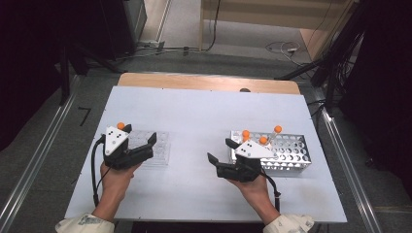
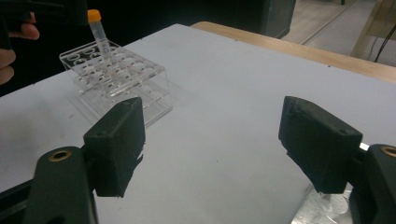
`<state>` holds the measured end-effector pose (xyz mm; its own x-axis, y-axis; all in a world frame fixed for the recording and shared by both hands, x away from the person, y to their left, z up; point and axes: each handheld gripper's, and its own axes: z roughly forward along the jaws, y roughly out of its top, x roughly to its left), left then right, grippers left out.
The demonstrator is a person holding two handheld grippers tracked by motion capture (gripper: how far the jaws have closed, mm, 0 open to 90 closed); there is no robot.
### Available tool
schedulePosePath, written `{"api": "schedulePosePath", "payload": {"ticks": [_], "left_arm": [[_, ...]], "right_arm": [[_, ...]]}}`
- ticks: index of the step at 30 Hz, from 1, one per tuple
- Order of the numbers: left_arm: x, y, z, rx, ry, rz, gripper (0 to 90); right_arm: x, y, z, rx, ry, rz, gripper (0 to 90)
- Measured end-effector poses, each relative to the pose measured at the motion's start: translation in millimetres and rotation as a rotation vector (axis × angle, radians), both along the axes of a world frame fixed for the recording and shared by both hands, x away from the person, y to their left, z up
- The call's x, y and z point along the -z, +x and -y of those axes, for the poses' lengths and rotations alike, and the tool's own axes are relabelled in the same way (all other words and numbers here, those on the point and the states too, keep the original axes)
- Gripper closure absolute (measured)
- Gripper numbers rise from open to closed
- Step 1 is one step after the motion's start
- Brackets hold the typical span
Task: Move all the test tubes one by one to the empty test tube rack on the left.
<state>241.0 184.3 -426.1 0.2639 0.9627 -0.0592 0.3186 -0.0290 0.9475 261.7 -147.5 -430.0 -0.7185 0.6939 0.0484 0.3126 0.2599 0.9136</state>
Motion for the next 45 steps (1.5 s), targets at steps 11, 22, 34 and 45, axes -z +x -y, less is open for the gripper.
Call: {"api": "schedulePosePath", "payload": {"ticks": [11,22,34,45], "left_arm": [[9.9,-2.9,16.4,0.062,0.013,-0.010,14.7],[10.7,-3.0,16.7,0.067,0.011,-0.004,14.8],[11.3,-2.7,16.2,0.068,0.011,-0.006,14.9],[11.7,-2.5,16.4,0.067,0.012,-0.007,15.1]], "right_arm": [[-7.9,0.0,20.9,0.049,0.017,0.020,21.4],[-13.0,1.3,47.4,0.121,0.025,0.044,21.9],[-12.4,2.6,70.0,0.197,0.023,0.066,22.5],[-3.8,4.2,92.1,0.275,0.040,0.102,24.0]]}}
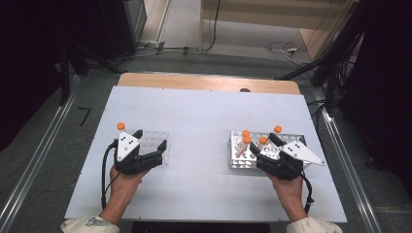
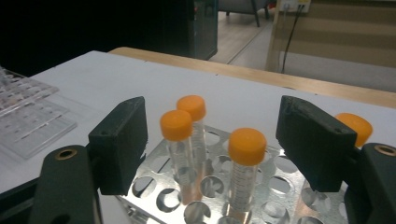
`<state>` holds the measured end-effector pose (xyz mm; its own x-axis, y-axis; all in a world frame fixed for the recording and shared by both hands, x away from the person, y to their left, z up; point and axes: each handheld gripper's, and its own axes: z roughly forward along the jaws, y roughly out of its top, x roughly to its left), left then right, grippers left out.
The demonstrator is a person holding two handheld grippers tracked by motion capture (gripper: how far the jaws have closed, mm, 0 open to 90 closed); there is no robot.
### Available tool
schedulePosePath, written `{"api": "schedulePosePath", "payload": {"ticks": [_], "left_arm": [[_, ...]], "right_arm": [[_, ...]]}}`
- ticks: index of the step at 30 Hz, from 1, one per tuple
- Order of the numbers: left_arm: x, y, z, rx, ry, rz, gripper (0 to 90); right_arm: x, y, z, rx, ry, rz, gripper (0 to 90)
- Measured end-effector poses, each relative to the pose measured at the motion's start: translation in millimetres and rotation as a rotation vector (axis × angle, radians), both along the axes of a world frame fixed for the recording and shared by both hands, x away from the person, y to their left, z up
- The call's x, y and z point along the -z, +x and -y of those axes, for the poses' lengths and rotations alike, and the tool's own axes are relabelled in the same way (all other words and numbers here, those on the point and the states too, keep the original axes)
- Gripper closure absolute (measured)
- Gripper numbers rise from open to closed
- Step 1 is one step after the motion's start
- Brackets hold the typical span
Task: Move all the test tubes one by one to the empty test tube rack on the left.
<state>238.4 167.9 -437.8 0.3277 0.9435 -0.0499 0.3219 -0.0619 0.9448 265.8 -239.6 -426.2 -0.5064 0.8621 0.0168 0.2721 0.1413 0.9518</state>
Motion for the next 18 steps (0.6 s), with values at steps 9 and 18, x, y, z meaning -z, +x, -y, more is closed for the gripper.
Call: {"api": "schedulePosePath", "payload": {"ticks": [9,18], "left_arm": [[0.3,0.0,-0.1,-0.003,0.000,0.000,15.2],[0.0,-0.3,-0.3,-0.003,-0.001,-0.001,15.2]], "right_arm": [[17.7,4.3,4.3,0.044,0.017,-0.002,29.7],[33.9,4.3,3.4,0.063,0.000,-0.014,37.2]]}}
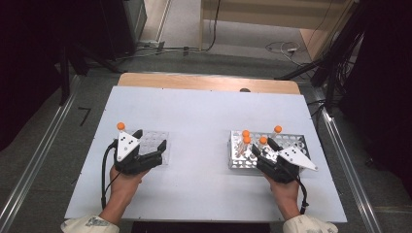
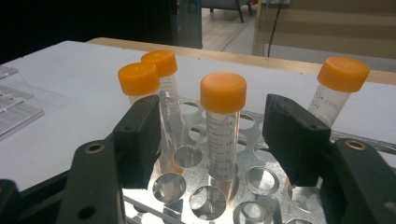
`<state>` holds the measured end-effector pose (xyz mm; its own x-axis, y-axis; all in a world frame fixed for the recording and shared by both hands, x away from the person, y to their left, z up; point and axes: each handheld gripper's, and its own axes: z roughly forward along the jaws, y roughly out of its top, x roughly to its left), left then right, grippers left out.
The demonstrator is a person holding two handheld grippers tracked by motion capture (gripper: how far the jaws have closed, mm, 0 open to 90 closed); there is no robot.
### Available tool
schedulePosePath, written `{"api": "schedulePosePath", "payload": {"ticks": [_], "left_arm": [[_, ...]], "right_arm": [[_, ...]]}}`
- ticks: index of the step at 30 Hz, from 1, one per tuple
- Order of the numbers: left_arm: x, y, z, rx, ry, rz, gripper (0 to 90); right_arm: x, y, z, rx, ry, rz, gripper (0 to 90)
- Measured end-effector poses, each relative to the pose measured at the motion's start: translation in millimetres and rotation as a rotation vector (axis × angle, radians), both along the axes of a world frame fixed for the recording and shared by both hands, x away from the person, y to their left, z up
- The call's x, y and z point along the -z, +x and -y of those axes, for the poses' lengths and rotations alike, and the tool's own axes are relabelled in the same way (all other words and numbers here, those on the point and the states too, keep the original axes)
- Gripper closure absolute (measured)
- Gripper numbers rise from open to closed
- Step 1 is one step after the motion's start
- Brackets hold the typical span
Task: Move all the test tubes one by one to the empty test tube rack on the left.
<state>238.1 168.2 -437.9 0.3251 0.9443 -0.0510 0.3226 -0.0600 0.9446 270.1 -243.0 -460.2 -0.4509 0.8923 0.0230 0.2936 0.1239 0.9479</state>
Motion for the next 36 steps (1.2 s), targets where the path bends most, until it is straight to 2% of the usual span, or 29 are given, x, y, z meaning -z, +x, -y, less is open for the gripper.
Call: {"api": "schedulePosePath", "payload": {"ticks": [5,10,24,36], "left_arm": [[-0.1,-0.2,0.0,-0.001,0.000,0.000,15.2],[-0.2,-0.2,-0.3,-0.002,0.000,-0.001,15.3],[-0.5,-0.7,-0.5,-0.004,-0.004,0.001,15.4],[-0.5,-0.6,-0.4,-0.002,-0.002,0.000,15.6]], "right_arm": [[7.3,0.3,-1.7,0.011,-0.009,-0.012,44.2],[11.6,-0.4,-2.3,0.026,-0.014,-0.005,50.9],[17.4,0.9,-5.1,0.038,-0.033,-0.026,59.9],[18.0,2.0,-3.1,0.058,-0.025,-0.033,70.6]]}}
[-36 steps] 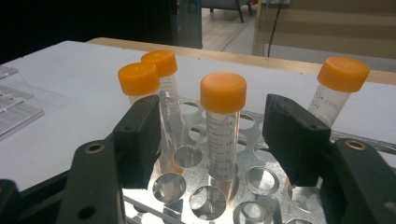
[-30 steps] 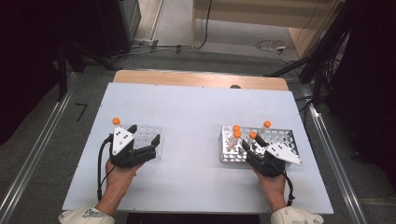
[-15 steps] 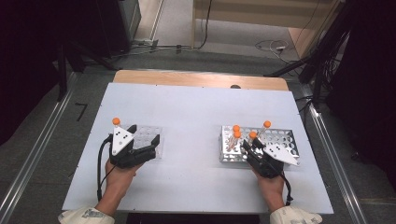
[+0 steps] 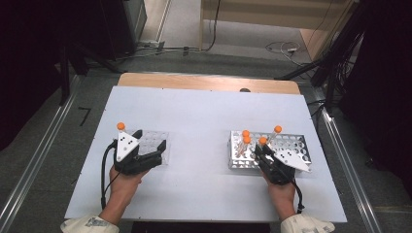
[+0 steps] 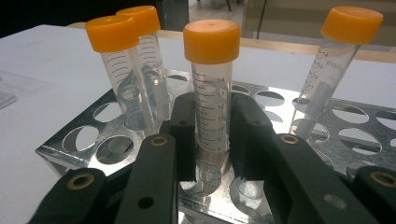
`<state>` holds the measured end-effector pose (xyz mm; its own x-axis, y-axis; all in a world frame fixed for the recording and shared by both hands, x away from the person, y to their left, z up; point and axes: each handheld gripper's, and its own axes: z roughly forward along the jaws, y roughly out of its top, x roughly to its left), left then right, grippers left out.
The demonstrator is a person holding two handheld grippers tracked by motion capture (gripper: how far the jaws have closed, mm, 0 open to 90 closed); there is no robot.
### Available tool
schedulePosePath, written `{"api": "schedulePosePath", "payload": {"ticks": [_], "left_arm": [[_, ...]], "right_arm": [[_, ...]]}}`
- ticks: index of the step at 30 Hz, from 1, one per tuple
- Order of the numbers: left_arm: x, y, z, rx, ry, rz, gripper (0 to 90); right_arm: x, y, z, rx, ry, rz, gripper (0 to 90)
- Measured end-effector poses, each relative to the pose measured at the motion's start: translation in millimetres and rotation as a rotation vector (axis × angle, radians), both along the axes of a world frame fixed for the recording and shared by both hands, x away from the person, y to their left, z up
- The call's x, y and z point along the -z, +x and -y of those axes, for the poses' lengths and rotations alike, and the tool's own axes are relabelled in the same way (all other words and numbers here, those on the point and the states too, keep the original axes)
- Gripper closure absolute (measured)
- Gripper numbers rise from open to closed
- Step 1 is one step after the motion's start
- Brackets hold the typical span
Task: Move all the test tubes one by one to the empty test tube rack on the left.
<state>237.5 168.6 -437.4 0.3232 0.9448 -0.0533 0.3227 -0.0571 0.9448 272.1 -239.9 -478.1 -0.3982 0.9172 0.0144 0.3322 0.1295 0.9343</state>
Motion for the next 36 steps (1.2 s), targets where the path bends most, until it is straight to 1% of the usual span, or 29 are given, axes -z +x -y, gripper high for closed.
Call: {"api": "schedulePosePath", "payload": {"ticks": [4,9,14,17,21,26,31,34,36], "left_arm": [[0.0,0.0,-0.3,0.000,-0.002,-0.001,15.6],[0.1,0.2,-0.3,0.000,-0.003,-0.001,15.6],[0.4,0.6,-0.2,0.001,-0.002,-0.002,15.5],[0.4,0.7,-0.2,0.000,-0.003,-0.001,15.5],[0.4,1.1,-0.6,0.000,-0.004,-0.001,15.5],[0.4,1.2,-0.7,0.002,-0.005,-0.002,15.5],[-0.1,1.0,-1.6,-0.003,-0.010,-0.001,15.5],[-0.2,1.0,-2.3,-0.006,-0.012,0.001,15.4],[-0.3,1.0,-2.3,-0.007,-0.013,0.002,15.4]], "right_arm": [[-2.0,-0.4,0.8,0.004,0.004,0.008,71.2],[-7.6,-1.7,2.6,0.004,0.014,0.028,71.5],[-16.9,-4.4,3.7,0.003,0.020,0.067,71.5],[-22.2,-6.8,4.5,0.000,0.025,0.078,71.5],[-30.6,-9.5,5.1,-0.005,0.031,0.106,71.5],[-40.2,-11.9,7.7,-0.012,0.057,0.116,71.5],[-51.2,-19.1,8.7,-0.028,0.058,0.139,71.5],[-57.8,-23.1,9.1,-0.037,0.061,0.137,71.5],[-61.0,-25.5,8.5,-0.046,0.074,0.123,71.5]]}}
